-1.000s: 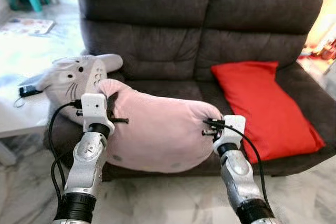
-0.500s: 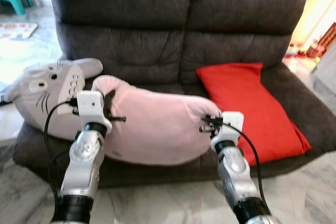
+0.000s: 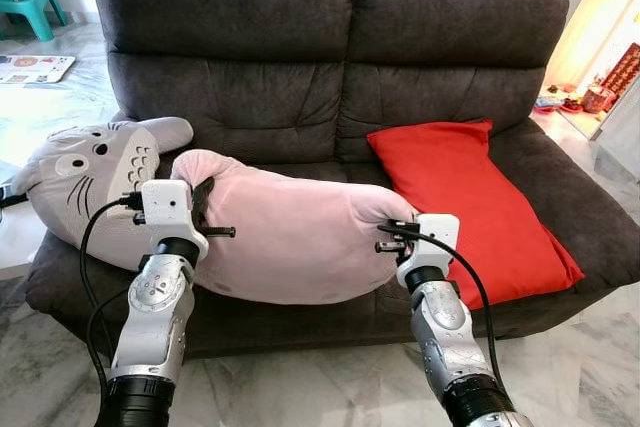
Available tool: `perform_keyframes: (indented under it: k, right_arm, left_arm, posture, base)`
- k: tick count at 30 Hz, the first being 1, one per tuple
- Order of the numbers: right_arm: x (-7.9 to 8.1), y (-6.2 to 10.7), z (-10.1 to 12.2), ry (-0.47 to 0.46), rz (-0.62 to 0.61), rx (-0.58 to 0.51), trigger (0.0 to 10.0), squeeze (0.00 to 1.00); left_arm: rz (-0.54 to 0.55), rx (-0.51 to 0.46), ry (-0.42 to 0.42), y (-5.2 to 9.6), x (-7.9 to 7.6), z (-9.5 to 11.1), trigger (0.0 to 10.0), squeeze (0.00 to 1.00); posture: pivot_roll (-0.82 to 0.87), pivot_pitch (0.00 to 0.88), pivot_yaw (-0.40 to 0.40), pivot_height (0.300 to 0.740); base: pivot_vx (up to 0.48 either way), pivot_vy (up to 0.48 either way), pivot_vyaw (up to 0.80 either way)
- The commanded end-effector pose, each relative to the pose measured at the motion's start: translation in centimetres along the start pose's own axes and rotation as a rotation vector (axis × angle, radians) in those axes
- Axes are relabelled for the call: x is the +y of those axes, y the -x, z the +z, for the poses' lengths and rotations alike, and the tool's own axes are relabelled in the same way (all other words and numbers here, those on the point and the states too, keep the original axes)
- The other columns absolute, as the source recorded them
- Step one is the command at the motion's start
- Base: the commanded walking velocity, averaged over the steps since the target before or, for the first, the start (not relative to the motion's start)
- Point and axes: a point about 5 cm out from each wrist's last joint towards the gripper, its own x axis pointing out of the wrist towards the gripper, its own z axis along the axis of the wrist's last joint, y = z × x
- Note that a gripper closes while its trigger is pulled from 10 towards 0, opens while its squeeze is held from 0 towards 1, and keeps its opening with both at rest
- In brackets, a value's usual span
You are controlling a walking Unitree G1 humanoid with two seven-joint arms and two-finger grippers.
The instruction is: Move the pillow to the sofa from floor
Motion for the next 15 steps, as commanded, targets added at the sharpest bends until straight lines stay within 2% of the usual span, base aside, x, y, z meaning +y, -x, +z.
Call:
perform_keyframes:
  k: [1, 9, 12, 15]
  right_arm:
    - [-0.42, -0.50, 1.48, -0.004, -0.015, -0.068, 10.0, 0.00]
    - [-0.13, -0.48, 1.64, 0.029, 0.022, -0.080, 10.0, 0.00]
    - [0.04, -0.44, 1.61, 0.039, 0.030, -0.079, 10.0, 0.00]
    - [0.00, -0.45, 1.42, 0.006, 0.021, -0.065, 10.0, 0.00]
  left_arm:
    - [-0.008, -0.056, 0.002, -0.18, -0.25, 1.28, 10.0, 0.00]
    - [0.003, -0.059, -0.005, -0.26, -0.02, 1.35, 10.0, 0.00]
    - [0.005, -0.058, -0.006, -0.23, -0.01, 1.32, 10.0, 0.00]
    - [0.005, -0.057, -0.006, -0.20, -0.01, 1.29, 10.0, 0.00]
  posture:
    - [0.19, 0.000, -0.103, 0.740]
    - [0.19, 0.000, -0.105, 0.740]
    - [0.19, 0.000, -0.106, 0.740]
    - [0.19, 0.000, -0.107, 0.740]
  base:
    - [0.000, 0.000, 0.00]
    - [0.000, 0.000, 0.00]
    - [0.000, 0.000, 0.79]
    - [0.000, 0.000, 0.00]
